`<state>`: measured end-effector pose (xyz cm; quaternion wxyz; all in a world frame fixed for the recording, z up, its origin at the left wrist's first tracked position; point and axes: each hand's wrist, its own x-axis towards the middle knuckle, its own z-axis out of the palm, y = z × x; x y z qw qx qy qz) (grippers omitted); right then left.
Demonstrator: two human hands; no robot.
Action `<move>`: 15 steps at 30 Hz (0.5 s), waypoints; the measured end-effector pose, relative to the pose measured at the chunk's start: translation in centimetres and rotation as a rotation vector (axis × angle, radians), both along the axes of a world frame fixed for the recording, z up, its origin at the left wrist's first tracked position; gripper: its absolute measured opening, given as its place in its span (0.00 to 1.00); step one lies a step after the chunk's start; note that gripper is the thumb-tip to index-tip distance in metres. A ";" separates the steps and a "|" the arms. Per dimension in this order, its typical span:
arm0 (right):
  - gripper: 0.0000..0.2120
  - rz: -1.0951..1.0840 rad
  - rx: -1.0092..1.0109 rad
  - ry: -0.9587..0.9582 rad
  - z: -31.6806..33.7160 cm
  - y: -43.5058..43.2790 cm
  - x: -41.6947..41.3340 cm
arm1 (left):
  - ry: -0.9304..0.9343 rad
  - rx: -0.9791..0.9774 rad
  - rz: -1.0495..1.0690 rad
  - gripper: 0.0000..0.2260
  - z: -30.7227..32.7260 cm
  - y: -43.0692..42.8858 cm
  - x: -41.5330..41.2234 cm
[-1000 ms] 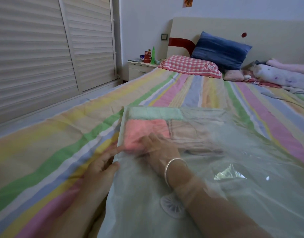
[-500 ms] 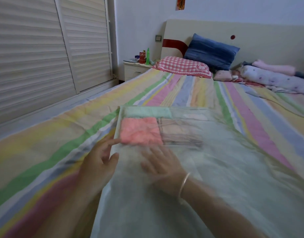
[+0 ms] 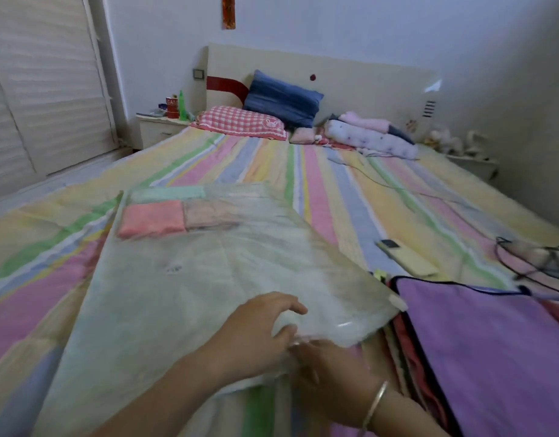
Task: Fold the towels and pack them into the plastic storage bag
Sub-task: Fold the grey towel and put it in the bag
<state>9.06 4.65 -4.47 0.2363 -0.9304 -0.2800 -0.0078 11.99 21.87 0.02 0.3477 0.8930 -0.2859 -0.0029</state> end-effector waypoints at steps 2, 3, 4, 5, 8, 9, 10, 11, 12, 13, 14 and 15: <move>0.21 -0.125 0.059 0.006 1.0 -3.4 -3.5 | -0.013 -0.014 -0.038 0.13 -0.2 -3.3 -1.7; 0.20 -0.187 0.100 -0.020 1.4 -4.9 -5.0 | -0.013 -0.037 -0.059 0.13 -0.3 -5.0 -2.6; 0.18 -0.244 0.137 -0.072 2.0 -6.4 -6.4 | -0.019 -0.061 -0.078 0.11 -0.4 -6.8 -3.6; 0.15 -0.302 0.155 -0.138 2.8 -8.0 -7.7 | -0.040 -0.082 -0.098 0.10 -0.4 -8.5 -4.6; 0.10 -0.511 0.140 -0.255 3.9 -13.5 -11.3 | -0.112 -0.115 -0.198 0.11 -0.6 -13.2 -7.8; 0.09 -0.566 0.114 -0.257 3.9 -15.4 -12.4 | -0.125 -0.112 -0.243 0.11 -0.8 -14.5 -8.7; 0.07 -0.604 0.074 -0.261 3.8 -17.2 -13.4 | -0.132 -0.109 -0.291 0.12 -1.1 -15.6 -9.5; 0.05 -0.637 0.043 -0.265 3.7 -18.7 -14.3 | -0.131 -0.103 -0.337 0.14 -1.5 -16.5 -10.2; 0.04 -0.658 0.030 -0.254 3.5 -20.0 -15.1 | -0.136 -0.083 -0.380 0.16 -1.9 -17.2 -10.8; 0.05 -0.652 0.026 -0.236 3.4 -21.0 -15.9 | -0.166 -0.044 -0.415 0.18 -2.4 -17.8 -11.1; 0.08 -0.620 0.021 -0.223 3.2 -21.7 -16.5 | -0.222 0.007 -0.440 0.19 -2.8 -18.2 -11.3; 0.12 -0.571 0.013 -0.209 3.1 -22.3 -17.0 | -0.282 0.049 -0.451 0.20 -3.1 -18.5 -11.3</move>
